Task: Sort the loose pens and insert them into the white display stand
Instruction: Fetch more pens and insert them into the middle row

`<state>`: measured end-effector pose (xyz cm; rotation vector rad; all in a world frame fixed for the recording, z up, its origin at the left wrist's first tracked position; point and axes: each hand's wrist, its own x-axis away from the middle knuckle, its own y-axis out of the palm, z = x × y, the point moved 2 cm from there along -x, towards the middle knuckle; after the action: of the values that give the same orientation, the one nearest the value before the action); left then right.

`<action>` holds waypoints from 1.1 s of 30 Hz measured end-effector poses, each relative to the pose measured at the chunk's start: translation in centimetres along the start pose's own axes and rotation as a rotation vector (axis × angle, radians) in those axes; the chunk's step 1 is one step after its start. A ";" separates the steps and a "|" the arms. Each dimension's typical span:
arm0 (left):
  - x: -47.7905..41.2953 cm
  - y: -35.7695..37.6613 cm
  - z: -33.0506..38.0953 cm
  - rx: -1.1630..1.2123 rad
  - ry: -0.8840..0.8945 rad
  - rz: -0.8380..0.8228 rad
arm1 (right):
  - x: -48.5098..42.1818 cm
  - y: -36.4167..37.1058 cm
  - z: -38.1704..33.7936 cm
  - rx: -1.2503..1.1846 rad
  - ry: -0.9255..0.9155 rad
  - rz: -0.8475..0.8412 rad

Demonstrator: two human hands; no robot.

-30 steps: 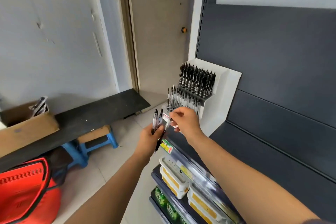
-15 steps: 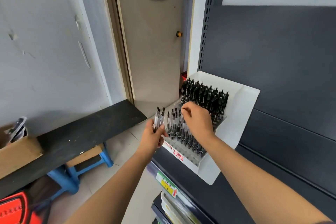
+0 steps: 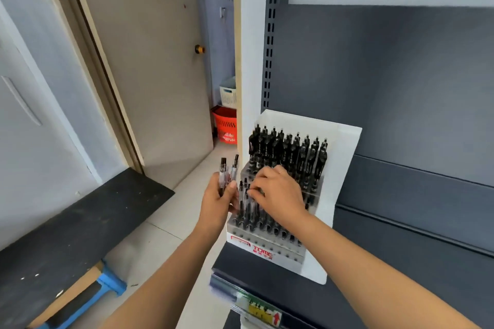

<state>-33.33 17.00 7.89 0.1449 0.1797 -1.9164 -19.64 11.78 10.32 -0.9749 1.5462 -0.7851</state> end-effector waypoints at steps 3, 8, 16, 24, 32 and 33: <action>-0.8 -1.0 0.2 0.022 0.018 -0.124 | 0.4 0.5 -0.7 0.001 0.085 0.030; -0.8 -2.1 -0.3 0.063 -0.006 -0.294 | 1.6 0.4 -2.5 0.019 0.289 0.059; 0.3 -1.9 -0.8 0.087 -0.011 -0.486 | 1.8 -3.0 -4.8 -0.525 0.637 0.227; 0.6 -1.8 -0.4 0.026 0.058 -0.477 | 1.6 -4.4 -5.2 -0.578 0.663 0.234; 0.6 -2.4 -1.2 0.009 -0.005 -0.405 | 1.9 -4.7 -2.8 -0.328 0.626 0.210; 0.7 -2.3 -1.3 -0.016 0.004 -0.416 | 2.0 -4.4 -2.7 -0.310 0.627 0.198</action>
<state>-35.67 17.39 6.61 0.1063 0.2428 -2.3279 -21.63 8.00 13.78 -0.8102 2.3239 -0.7608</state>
